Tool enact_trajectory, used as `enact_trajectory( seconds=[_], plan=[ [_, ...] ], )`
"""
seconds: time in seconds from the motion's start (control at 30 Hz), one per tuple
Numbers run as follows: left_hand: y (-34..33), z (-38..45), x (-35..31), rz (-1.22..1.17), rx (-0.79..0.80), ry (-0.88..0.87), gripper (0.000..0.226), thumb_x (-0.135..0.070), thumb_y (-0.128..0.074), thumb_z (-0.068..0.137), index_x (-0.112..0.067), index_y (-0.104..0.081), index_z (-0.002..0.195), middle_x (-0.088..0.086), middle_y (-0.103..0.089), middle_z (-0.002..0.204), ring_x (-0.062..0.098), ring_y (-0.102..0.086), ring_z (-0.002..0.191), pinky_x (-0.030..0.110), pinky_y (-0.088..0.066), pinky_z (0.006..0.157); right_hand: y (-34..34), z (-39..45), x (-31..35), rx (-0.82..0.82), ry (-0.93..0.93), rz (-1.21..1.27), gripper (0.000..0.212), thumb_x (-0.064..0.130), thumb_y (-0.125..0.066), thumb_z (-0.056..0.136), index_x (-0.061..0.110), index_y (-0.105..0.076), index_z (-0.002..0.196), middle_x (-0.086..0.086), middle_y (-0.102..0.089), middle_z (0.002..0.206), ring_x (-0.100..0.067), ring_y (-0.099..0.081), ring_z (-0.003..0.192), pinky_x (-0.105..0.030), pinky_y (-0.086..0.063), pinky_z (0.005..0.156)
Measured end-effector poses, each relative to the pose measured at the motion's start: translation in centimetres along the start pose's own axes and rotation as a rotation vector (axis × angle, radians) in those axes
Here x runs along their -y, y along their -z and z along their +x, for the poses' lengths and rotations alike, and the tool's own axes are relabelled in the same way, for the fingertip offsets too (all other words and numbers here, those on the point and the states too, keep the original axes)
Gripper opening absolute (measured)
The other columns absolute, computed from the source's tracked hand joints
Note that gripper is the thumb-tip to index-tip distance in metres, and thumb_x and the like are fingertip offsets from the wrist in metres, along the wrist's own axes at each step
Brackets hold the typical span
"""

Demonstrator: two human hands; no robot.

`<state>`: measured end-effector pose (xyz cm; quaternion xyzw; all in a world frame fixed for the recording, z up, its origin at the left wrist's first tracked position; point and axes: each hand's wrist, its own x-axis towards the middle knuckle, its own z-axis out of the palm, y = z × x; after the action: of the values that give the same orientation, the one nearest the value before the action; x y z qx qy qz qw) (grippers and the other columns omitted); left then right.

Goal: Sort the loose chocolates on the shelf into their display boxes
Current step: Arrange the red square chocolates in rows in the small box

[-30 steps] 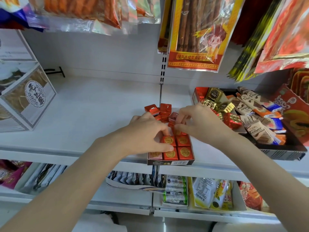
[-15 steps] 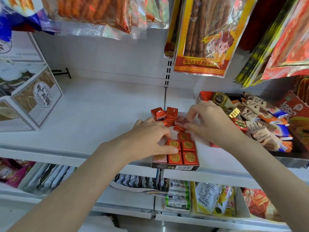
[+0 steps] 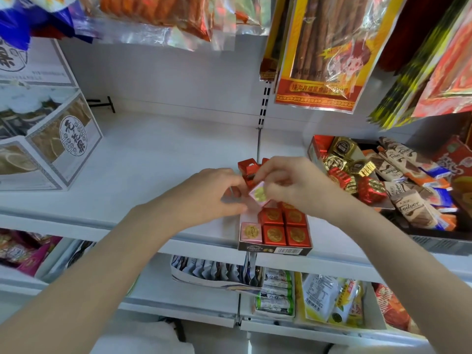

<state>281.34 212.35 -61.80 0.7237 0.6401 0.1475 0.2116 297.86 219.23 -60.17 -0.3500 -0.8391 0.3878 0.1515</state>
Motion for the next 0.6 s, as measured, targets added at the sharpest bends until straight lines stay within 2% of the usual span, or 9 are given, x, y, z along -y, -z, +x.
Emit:
enact_trajectory(
  seconds=[0.07, 0.13, 0.23, 0.3, 0.4, 0.47, 0.6],
  plan=[
    [-0.1, 0.0, 0.1, -0.021, -0.021, 0.012, 0.024, -0.033, -0.066, 0.079, -0.022, -0.063, 0.1, -0.011, -0.057, 0.093, 0.01, -0.055, 0.094, 0.033, -0.044, 0.089, -1.0, 0.4, -0.4, 0.052, 0.056, -0.036, 0.019, 0.0, -0.055, 0.081, 0.012, -0.064, 0.092, -0.005, -0.069, 0.084, -0.002, -0.061, 0.066, -0.015, -0.048, 0.069],
    [-0.1, -0.2, 0.2, -0.055, -0.028, 0.025, 0.023, -0.033, -0.067, 0.078, -0.024, -0.063, 0.098, -0.013, -0.059, 0.092, 0.007, -0.055, 0.093, 0.03, -0.044, 0.087, -1.3, 0.7, -0.9, 0.103, 0.097, -0.111, 0.018, 0.003, -0.057, 0.083, 0.015, -0.067, 0.094, 0.002, -0.068, 0.088, -0.002, -0.061, 0.076, -0.019, -0.049, 0.075],
    [0.1, -0.3, 0.2, -0.08, -0.016, 0.035, 0.021, -0.031, -0.068, 0.078, -0.024, -0.063, 0.097, -0.012, -0.06, 0.092, 0.007, -0.056, 0.093, 0.027, -0.044, 0.085, -1.2, 0.4, -1.1, 0.206, 0.12, -0.139, 0.019, 0.01, -0.061, 0.083, 0.017, -0.067, 0.1, 0.017, -0.06, 0.087, 0.009, -0.058, 0.075, -0.011, -0.047, 0.074],
    [0.2, -0.2, 0.2, -0.077, -0.005, 0.043, 0.023, -0.032, -0.068, 0.078, -0.024, -0.063, 0.099, -0.01, -0.062, 0.094, 0.007, -0.056, 0.094, 0.026, -0.044, 0.086, -1.2, 0.4, -1.3, 0.235, 0.1, -0.087, 0.021, 0.008, -0.063, 0.083, 0.017, -0.065, 0.102, 0.007, -0.065, 0.092, 0.005, -0.06, 0.077, -0.012, -0.05, 0.077],
    [0.1, 0.0, 0.3, -0.066, 0.004, 0.05, 0.026, -0.033, -0.068, 0.078, -0.024, -0.062, 0.102, -0.01, -0.062, 0.097, 0.006, -0.057, 0.094, 0.023, -0.044, 0.083, -0.9, 0.5, -1.4, 0.193, 0.005, 0.078, 0.024, 0.0, -0.064, 0.08, 0.016, -0.063, 0.099, -0.014, -0.067, 0.097, -0.003, -0.063, 0.077, -0.018, -0.052, 0.079],
    [0.0, 0.0, 0.4, -0.066, 0.004, 0.05, 0.028, -0.033, -0.068, 0.078, -0.023, -0.062, 0.103, -0.009, -0.063, 0.098, 0.005, -0.056, 0.094, 0.019, -0.043, 0.08, -0.7, 0.4, -1.5, 0.151, -0.081, 0.184, 0.024, 0.0, -0.064, 0.079, 0.015, -0.061, 0.098, -0.015, -0.067, 0.094, -0.01, -0.063, 0.078, -0.021, -0.051, 0.078],
    [0.0, 0.1, 0.4, -0.069, -0.003, 0.042, 0.026, -0.032, -0.069, 0.077, -0.023, -0.064, 0.101, -0.007, -0.065, 0.097, 0.007, -0.058, 0.095, 0.027, -0.046, 0.086, -0.1, 0.4, -1.4, 0.125, -0.172, 0.429, 0.02, -0.004, -0.063, 0.078, 0.009, -0.061, 0.094, -0.013, -0.068, 0.088, -0.017, -0.062, 0.073, -0.02, -0.052, 0.067]
  ],
)
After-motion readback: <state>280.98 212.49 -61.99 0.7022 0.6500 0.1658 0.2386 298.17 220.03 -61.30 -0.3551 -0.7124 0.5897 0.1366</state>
